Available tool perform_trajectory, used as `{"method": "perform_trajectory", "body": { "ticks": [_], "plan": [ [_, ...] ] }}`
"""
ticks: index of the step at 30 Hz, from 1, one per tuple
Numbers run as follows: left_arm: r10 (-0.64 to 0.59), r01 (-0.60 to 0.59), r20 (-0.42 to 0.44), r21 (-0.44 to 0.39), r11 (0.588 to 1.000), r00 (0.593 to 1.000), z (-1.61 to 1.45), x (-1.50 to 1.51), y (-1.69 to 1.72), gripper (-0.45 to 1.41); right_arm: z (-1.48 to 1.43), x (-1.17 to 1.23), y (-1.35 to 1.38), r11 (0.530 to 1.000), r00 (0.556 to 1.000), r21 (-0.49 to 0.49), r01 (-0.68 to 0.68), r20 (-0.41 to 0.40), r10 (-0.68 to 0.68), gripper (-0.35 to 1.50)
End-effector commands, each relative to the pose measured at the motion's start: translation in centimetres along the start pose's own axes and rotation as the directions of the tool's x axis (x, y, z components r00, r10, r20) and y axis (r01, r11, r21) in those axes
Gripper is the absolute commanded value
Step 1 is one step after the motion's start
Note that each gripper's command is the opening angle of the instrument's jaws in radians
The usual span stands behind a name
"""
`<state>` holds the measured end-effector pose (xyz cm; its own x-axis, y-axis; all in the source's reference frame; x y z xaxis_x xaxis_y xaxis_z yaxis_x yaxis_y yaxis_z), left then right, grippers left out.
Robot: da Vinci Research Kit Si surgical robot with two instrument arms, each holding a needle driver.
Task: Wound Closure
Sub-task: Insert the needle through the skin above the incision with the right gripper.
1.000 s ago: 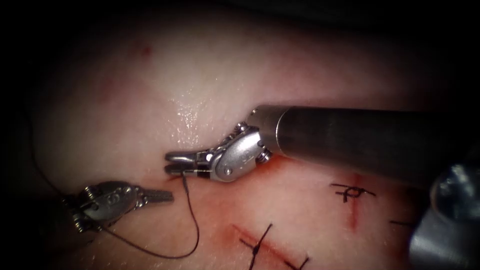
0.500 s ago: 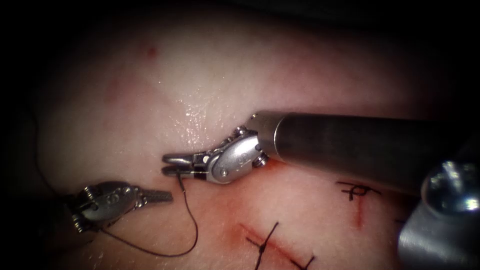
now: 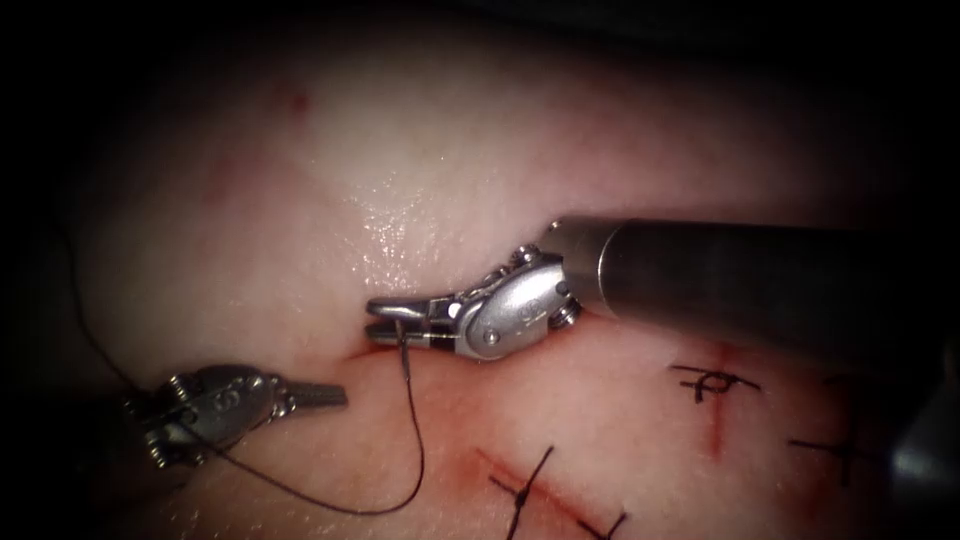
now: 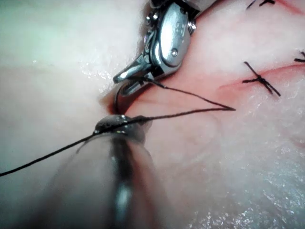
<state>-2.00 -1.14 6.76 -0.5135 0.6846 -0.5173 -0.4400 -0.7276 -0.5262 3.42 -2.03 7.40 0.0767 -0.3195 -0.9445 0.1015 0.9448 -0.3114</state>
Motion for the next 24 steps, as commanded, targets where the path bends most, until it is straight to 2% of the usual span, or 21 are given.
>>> {"method": "perform_trajectory", "body": {
  "ticks": [1,12,24],
  "plan": [
    [0.001,-0.001,-0.001,0.001,1.0,1.0,0.08,0.02,-0.02,-0.4,0.08,-0.04,0.02,1.0,1.0,0.002,0.0,-0.001,0.0,-0.35],
    [0.0,0.0,-0.001,0.001,1.0,1.0,0.08,0.02,-0.02,-0.4,0.11,-0.07,-0.03,0.997,0.999,0.072,0.006,0.038,-0.009,-0.35],
    [0.0,0.0,-0.001,0.001,1.0,1.0,0.07,0.02,-0.01,-0.42,0.21,-0.08,-0.14,0.992,0.999,0.121,0.018,0.032,-0.022,-0.35]
  ]
}}
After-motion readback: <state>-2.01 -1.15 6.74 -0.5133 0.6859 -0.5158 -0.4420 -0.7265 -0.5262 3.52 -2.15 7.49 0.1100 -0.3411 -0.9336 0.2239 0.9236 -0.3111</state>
